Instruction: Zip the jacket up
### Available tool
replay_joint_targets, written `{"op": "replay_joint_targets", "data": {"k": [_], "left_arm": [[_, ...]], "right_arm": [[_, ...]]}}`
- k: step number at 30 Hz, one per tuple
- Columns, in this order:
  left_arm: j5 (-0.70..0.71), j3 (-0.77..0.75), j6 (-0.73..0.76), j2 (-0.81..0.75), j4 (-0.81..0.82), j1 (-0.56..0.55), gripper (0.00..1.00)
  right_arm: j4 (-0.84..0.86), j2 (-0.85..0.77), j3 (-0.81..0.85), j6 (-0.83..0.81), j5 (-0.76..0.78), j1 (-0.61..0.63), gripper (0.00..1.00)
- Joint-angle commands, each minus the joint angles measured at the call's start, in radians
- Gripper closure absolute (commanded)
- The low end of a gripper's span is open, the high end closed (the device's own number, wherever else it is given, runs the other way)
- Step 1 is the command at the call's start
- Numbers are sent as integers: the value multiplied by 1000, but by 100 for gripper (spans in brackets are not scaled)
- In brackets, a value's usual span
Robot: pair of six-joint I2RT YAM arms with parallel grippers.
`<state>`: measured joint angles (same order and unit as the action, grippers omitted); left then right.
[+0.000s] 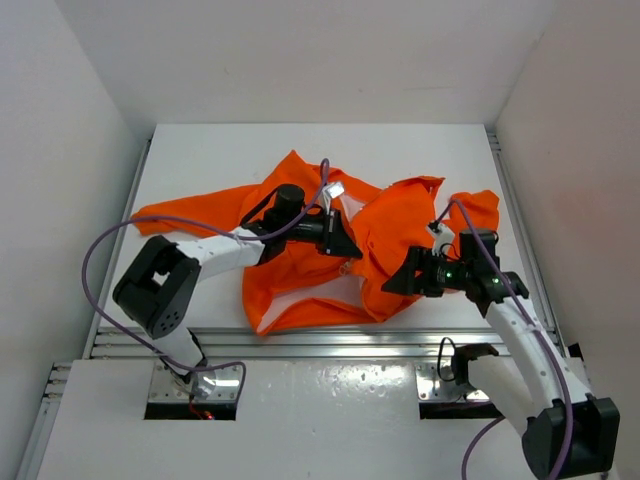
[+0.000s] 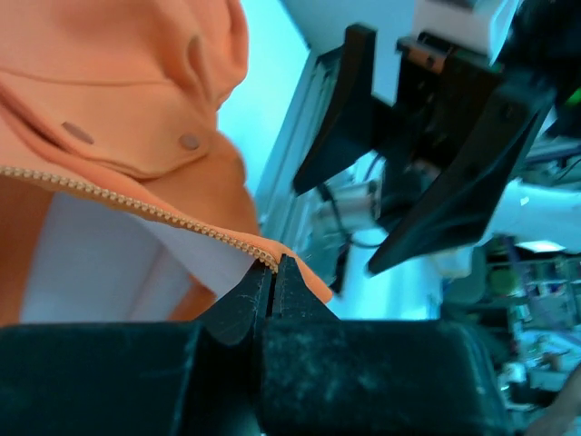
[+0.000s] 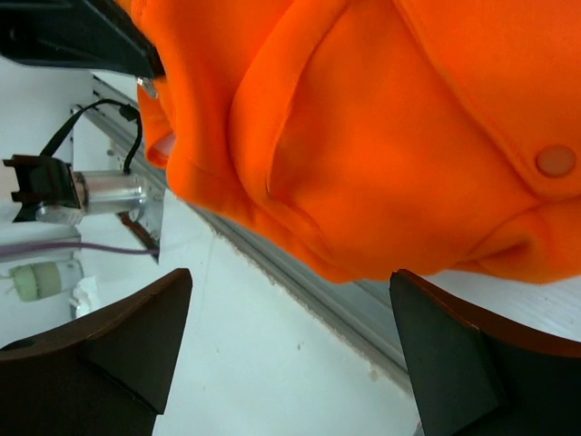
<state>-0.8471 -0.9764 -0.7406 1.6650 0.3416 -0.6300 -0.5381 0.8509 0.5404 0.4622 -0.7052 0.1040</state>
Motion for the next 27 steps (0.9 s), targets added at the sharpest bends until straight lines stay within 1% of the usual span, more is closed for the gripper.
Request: {"op": "replay_joint_targets", "data": {"k": [1,4,8,10,20,21,24,25,27], "left_arm": [[25,-53,-183,22,123,-34,100],[54,-87,-221,52,114,-56,100],[91,-119,-211,76,50,-83,100],[102,-142,-197,87,24,-96,100],[102,-199,-197,116,14,-134,100],[102,-211,-197,116,14,-134,100],[102,-222,-187,125,4,-134,100],[102,-222,-187,125,4,-134,100],[102,-222,-187,134,4,-134,100]], "right_arm": [[148,-12,-13,79,82,37,11],[196,0,-10,99,76,39,17],[242,25,7,122,66,39,27],[260,37,12,141,64,39,28],[385,96,-25,230,16,39,28],[394,99,-25,243,7,37,29],[420,102,-20,243,-2,36,34],[423,103,-20,243,-4,40,41],[421,106,-17,242,-8,36,51]]}}
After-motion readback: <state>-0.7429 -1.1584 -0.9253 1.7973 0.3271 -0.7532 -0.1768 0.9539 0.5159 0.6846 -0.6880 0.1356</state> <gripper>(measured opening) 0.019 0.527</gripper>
